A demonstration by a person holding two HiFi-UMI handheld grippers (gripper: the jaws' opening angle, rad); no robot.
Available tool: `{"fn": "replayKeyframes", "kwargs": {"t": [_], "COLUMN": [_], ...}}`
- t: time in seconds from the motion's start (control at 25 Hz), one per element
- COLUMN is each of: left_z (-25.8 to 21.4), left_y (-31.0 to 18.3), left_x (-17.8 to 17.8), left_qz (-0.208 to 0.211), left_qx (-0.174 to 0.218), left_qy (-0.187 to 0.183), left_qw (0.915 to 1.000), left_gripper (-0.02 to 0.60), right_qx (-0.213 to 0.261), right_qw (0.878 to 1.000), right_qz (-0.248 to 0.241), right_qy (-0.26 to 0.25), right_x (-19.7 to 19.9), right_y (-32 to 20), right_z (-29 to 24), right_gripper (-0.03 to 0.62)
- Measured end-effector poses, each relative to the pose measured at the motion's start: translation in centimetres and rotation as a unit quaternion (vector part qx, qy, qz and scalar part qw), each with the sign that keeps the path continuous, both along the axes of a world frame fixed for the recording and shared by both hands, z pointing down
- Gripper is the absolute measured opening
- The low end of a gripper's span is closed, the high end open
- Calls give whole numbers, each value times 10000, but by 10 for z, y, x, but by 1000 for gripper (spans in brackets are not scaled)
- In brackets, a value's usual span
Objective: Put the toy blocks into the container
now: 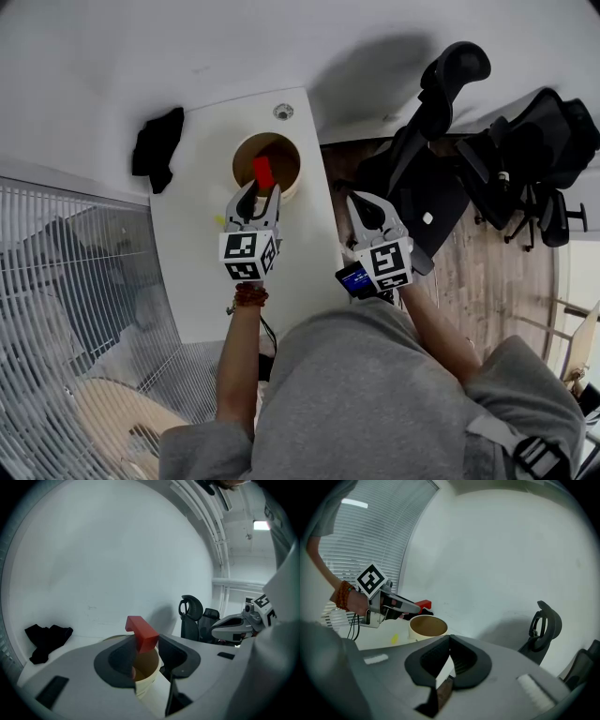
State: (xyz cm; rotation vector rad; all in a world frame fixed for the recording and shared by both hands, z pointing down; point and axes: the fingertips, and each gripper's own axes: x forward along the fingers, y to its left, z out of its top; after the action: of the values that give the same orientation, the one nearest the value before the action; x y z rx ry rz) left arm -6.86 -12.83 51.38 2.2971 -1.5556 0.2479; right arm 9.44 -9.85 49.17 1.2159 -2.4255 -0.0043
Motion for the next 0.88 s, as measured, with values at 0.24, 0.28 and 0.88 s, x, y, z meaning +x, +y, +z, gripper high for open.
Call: {"fn": "replayKeyframes", "kwargs": {"t": [0.24, 0.28, 0.88], "left_z": [9, 11, 17], "left_y": [2, 2, 18], "left_x": [-2, -3, -29], "left_qz": [68, 56, -244], "left_qx": [-91, -103, -70], "left_qy": [-131, -141, -221], "left_qw": [9998, 9998, 9994], "left_gripper": [164, 164, 175], "right_qx": [-23, -25, -20], "right_qw": [10000, 10000, 10000], "right_qz": [-32, -37, -54], "right_qy": [4, 5, 28], "right_x": [-4, -4, -6], "right_y": [2, 2, 1], "right_z": [1, 2, 3], "right_gripper": [11, 11, 11]}}
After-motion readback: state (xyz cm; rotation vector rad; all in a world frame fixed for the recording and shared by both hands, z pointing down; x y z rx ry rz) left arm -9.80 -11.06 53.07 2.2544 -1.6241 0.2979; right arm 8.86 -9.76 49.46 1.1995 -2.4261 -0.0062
